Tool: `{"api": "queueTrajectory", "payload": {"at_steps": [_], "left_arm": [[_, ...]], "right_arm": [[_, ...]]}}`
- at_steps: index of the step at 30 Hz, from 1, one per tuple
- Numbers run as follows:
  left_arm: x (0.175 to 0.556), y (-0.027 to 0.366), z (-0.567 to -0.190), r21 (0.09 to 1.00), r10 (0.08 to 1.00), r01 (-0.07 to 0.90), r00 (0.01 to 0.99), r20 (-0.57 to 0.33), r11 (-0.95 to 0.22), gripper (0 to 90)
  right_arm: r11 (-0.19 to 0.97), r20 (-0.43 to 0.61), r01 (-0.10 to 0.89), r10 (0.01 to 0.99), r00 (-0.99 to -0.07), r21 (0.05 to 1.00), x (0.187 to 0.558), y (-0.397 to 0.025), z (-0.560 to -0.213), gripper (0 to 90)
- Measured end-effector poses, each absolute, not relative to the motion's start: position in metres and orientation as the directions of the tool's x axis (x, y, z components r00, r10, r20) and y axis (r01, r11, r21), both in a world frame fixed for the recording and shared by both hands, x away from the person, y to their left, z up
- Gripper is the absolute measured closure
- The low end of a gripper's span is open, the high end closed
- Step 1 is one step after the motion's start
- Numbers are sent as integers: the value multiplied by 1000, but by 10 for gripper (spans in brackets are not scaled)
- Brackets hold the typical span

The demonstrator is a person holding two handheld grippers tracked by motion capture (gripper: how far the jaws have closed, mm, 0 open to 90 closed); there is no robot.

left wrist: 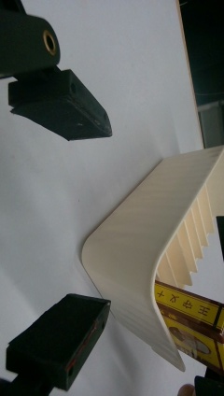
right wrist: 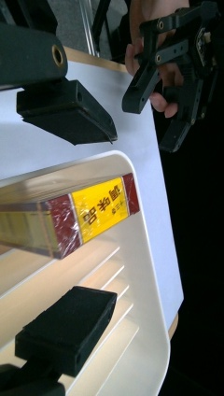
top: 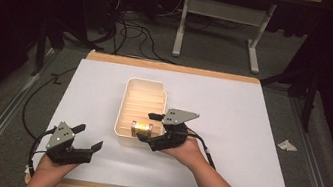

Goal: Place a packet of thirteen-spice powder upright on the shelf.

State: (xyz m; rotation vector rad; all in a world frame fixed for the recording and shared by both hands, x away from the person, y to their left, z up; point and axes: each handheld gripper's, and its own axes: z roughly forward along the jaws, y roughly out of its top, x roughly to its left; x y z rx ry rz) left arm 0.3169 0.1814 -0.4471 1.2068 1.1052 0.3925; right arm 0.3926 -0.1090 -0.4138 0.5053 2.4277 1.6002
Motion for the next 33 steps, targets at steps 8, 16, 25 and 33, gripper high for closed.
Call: {"api": "queueTrajectory", "payload": {"at_steps": [8,16,25,33], "left_arm": [[318,181,-448,882,756,295,457,-468,367,153],[319,180,-449,884,760,295,455,-464,363,153],[320,179,-450,887,764,295,454,-458,356,153],[321,177,-450,888,764,295,457,-455,352,153]], "right_arm": [[340,-1,173,457,-890,924,389,-133,-409,209],[327,-8,198,534,-846,924,390,-162,-410,191],[288,8,262,659,-752,921,385,-221,-419,165],[251,2,314,778,-628,915,363,-285,-431,153]]}}
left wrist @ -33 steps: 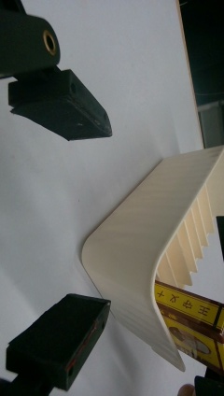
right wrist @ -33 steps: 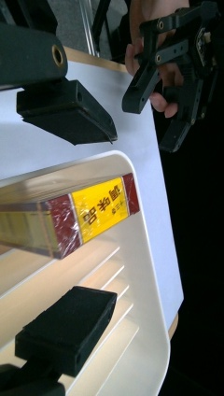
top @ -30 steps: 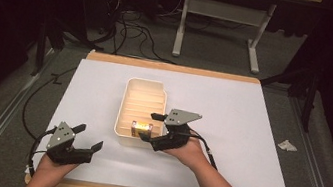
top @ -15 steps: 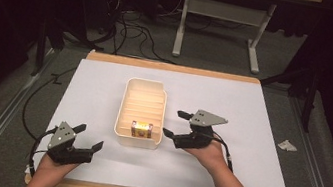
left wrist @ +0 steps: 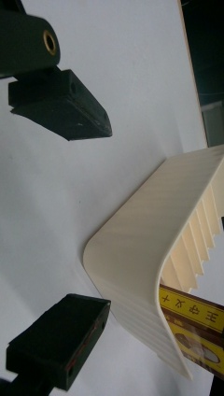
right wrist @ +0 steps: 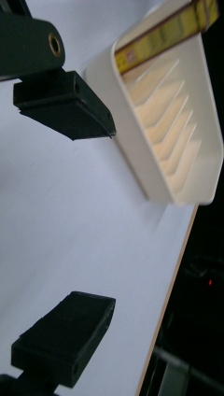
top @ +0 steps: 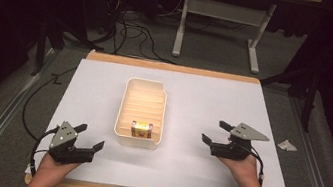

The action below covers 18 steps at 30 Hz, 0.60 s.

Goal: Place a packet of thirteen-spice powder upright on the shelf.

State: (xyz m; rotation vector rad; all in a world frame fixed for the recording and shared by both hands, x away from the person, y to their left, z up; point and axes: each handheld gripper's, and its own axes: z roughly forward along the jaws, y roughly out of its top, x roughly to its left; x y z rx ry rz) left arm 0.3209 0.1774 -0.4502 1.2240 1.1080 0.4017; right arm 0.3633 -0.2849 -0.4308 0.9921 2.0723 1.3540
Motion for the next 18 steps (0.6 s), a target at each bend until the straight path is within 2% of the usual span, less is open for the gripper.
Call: {"api": "queueTrajectory", "payload": {"at_steps": [2,5,7,18], "left_arm": [[321,177,-451,890,766,296,459,-450,346,153],[322,176,-451,892,767,295,461,-447,342,153],[322,175,-451,897,771,292,464,-437,333,153],[323,170,-455,901,777,301,464,-424,312,153]], "right_arm": [[225,1,339,831,-556,914,349,-308,-438,153],[211,4,351,852,-523,912,341,-320,-441,152],[156,40,359,874,-484,920,332,-333,-443,152],[160,50,371,866,-497,915,339,-330,-448,151]]}}
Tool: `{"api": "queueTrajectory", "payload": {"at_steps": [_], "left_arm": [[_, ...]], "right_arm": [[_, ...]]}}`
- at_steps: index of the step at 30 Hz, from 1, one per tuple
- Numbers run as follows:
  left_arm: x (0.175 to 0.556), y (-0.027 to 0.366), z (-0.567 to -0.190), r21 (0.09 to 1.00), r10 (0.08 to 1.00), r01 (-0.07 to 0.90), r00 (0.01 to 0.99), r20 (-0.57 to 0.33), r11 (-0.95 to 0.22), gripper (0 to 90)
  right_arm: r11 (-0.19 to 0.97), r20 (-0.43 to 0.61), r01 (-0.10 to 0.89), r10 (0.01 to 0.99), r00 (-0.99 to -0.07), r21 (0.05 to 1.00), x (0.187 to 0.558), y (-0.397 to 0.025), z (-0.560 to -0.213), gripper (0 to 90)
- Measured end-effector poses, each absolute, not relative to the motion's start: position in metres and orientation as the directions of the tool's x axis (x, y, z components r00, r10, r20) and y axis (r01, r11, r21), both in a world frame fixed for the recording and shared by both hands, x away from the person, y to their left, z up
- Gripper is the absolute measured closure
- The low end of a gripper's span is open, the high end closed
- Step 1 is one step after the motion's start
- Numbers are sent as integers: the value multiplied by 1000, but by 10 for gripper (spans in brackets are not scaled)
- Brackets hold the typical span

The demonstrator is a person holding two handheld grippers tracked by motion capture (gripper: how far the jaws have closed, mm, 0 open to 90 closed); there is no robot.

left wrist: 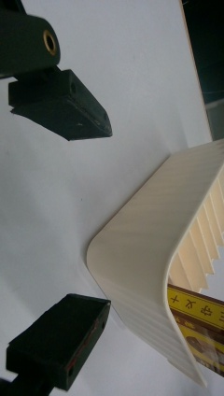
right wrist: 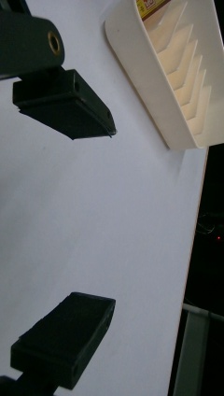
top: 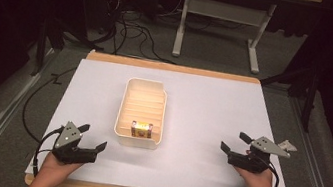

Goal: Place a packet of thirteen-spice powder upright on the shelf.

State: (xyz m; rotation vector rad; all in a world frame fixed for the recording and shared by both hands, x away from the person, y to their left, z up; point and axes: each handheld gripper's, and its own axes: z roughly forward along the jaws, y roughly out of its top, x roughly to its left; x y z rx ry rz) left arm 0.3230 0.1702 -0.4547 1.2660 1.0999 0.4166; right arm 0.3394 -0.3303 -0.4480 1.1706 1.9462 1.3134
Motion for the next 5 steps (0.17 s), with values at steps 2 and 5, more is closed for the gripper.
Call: {"api": "queueTrajectory", "payload": {"at_steps": [2,5], "left_arm": [[323,170,-455,900,776,302,465,-427,314,153],[322,169,-454,904,777,299,470,-419,307,153]], "right_arm": [[159,49,367,866,-498,916,340,-331,-448,151],[154,53,366,866,-497,918,340,-332,-448,152]]}}
